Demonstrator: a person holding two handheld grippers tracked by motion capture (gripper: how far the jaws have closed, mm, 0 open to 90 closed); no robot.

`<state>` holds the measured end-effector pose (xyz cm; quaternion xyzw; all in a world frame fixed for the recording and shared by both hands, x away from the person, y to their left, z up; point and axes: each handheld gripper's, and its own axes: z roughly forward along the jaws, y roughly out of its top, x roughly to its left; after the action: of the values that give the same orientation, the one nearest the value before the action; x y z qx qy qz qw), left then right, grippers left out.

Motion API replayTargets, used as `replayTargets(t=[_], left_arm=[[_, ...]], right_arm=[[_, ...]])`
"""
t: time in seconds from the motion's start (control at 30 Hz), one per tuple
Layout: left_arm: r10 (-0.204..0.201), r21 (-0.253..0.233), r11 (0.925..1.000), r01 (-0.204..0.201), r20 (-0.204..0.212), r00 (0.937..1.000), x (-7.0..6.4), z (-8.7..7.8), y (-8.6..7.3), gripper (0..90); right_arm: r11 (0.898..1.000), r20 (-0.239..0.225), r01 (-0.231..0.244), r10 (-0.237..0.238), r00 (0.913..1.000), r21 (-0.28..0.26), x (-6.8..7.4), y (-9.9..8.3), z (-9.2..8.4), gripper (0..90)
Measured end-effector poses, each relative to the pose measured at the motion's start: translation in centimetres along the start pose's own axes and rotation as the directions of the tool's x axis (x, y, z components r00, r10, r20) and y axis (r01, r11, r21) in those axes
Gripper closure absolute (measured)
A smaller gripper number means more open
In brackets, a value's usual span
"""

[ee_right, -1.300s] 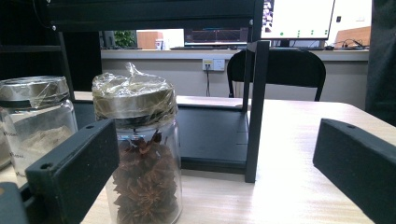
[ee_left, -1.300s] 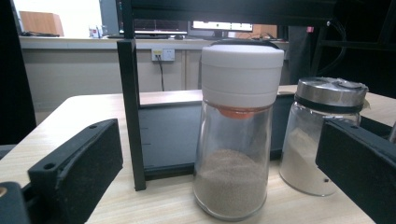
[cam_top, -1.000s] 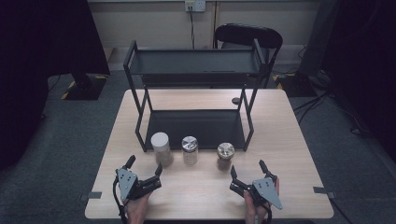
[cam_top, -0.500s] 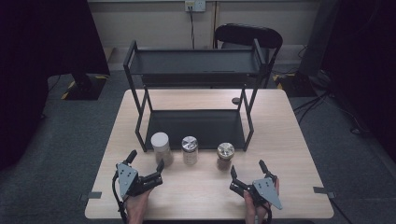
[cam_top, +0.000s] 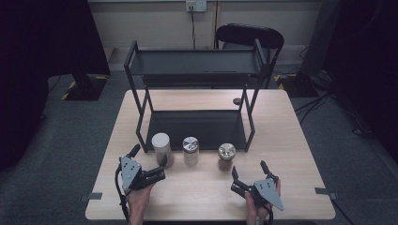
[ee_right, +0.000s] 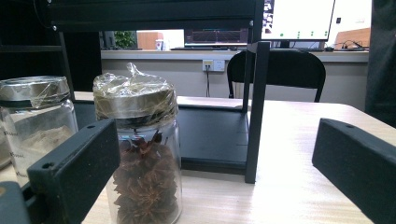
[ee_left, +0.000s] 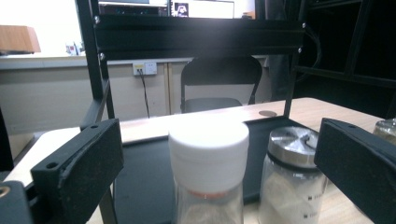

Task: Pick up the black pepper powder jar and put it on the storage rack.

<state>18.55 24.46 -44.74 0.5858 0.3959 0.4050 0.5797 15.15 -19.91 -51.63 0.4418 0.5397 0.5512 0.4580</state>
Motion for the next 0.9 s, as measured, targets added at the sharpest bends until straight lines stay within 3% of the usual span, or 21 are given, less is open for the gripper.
replayTargets(t=[0.1,0.2,0.47,0.63,0.8,0.9], left_arm=[[0.011,-0.004,0.9999,-0.011,0.014,0.9998,0.1,0.5,0.5,0.0],[-0.002,-0.015,0.9999,0.003,0.019,0.9998,0.2,0.7,0.5,0.0],[0.005,0.016,0.9999,-0.005,0.033,0.9994,0.3,1.9,0.8,0.0],[-0.017,0.025,0.9996,0.016,0.056,0.9983,0.8,2.6,0.4,0.0],[-0.003,0.043,0.9991,0.001,0.048,0.9989,0.8,3.4,0.6,0.0],[-0.018,0.055,0.9984,0.015,0.047,0.9987,0.9,3.6,0.9,0.6]], right_arm=[[1.0,0.0,0.0,0.0,1.0,0.0,0.0,0.0,0.0,0.0],[1.0,0.0,-0.001,0.001,1.0,0.0,0.0,0.0,0.0,0.0],[1.0,0.001,0.0,0.0,1.0,0.0,0.0,0.0,0.0,0.0],[1.0,0.0,0.0,0.0,1.0,-0.001,0.0,0.0,0.0,0.0],[1.0,0.0,0.001,-0.001,1.0,-0.001,0.0,0.0,0.0,0.0],[1.0,-0.001,0.002,-0.002,1.0,-0.001,0.0,0.0,0.0,0.0]])
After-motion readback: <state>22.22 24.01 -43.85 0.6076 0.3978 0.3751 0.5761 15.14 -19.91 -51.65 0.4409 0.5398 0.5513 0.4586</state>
